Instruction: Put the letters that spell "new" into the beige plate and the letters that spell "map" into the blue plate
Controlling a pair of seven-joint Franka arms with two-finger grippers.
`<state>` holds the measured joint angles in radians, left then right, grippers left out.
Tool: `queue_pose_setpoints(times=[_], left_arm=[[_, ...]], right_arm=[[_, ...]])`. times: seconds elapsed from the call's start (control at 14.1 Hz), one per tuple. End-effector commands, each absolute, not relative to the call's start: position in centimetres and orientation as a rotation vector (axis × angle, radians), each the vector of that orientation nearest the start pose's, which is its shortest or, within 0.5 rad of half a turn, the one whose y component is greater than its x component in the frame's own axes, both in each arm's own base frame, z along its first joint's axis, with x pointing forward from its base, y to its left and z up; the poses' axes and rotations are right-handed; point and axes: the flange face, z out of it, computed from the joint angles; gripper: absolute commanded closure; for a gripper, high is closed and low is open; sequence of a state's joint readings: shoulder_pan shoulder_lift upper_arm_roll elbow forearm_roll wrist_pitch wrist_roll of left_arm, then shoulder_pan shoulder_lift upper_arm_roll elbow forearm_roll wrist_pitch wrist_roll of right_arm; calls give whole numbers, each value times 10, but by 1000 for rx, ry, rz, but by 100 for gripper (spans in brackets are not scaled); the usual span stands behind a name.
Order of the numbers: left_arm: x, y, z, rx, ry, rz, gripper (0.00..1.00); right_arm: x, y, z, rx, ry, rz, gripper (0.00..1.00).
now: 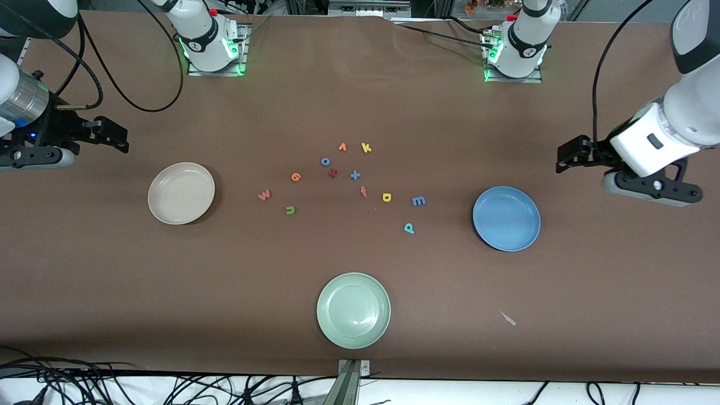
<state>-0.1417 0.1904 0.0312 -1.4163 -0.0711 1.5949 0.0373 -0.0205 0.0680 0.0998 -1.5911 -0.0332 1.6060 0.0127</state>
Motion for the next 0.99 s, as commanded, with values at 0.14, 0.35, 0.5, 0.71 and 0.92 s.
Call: queue_pose_setpoints(times=[0.14,0.35,0.5,0.71,0.92], left_arm=[[572,-78,589,-3074,315,-68,0],[570,-81,589,-3072,324,-57,0],[577,-78,592,-3075,321,-68,0],[576,-79,591,-3074,321,-52,0],[576,-83,592,-3073,330,-55,0]], right_arm=[[571,41,583,-3170,-128,61,0],[571,41,583,-3172,-128,61,0],[570,42,585,-3175,-133,53,0],[569,49,585,-3180,-151,52,0],[568,51,586,-3182,-154,52,0]])
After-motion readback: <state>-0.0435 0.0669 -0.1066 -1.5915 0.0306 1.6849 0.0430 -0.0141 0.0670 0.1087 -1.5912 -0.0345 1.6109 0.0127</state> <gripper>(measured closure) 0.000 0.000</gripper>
